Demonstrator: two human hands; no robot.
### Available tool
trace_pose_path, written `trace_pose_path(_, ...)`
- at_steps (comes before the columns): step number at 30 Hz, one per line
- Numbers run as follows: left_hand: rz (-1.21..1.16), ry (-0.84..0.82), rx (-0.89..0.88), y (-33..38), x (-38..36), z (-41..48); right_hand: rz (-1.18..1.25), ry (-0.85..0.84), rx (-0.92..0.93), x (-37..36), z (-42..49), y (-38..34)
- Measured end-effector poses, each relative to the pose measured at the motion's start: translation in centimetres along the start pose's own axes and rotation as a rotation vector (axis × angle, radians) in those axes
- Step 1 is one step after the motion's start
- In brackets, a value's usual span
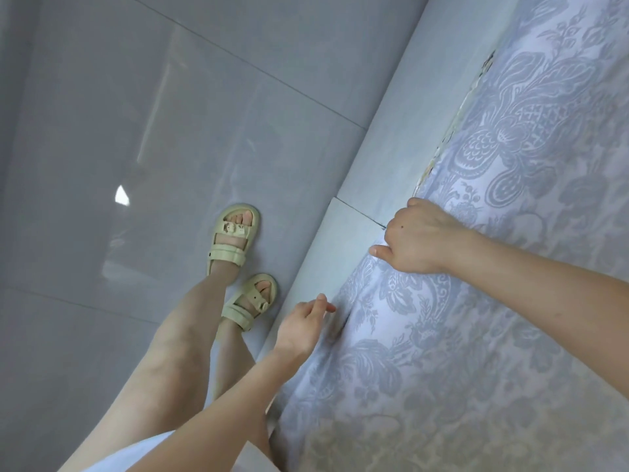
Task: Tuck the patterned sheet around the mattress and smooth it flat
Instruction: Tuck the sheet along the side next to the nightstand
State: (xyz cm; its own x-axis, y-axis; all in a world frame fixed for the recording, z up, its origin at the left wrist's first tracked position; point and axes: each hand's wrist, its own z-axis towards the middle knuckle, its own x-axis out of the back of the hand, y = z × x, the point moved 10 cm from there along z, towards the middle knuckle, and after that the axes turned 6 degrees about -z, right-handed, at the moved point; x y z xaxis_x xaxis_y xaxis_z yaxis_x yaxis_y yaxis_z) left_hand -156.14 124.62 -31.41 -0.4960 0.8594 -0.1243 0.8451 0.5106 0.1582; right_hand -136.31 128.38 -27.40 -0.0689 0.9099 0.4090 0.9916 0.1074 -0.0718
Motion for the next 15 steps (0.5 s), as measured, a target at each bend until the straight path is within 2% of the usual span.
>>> trace_pose_path(3,-0.036,-0.025,-0.045,-1.1,-0.7,-0.6,-0.049,-0.159,-0.017,-1.3,0.3,-0.9)
trace_pose_path(5,-0.146,-0.112,-0.068,-1.3,-2.5,-1.1,-0.09,-0.224,-0.046,-2.2,0.3,-1.4)
trace_pose_path(10,-0.269,-0.207,-0.148,0.2,-5.8,-0.1,-0.065,-0.25,-0.087,-2.2,-0.1,-0.8)
trace_pose_path(15,-0.276,-0.46,-0.009,0.9,-10.9,0.3,-0.031,-0.264,-0.112,-2.5,-0.5,0.1)
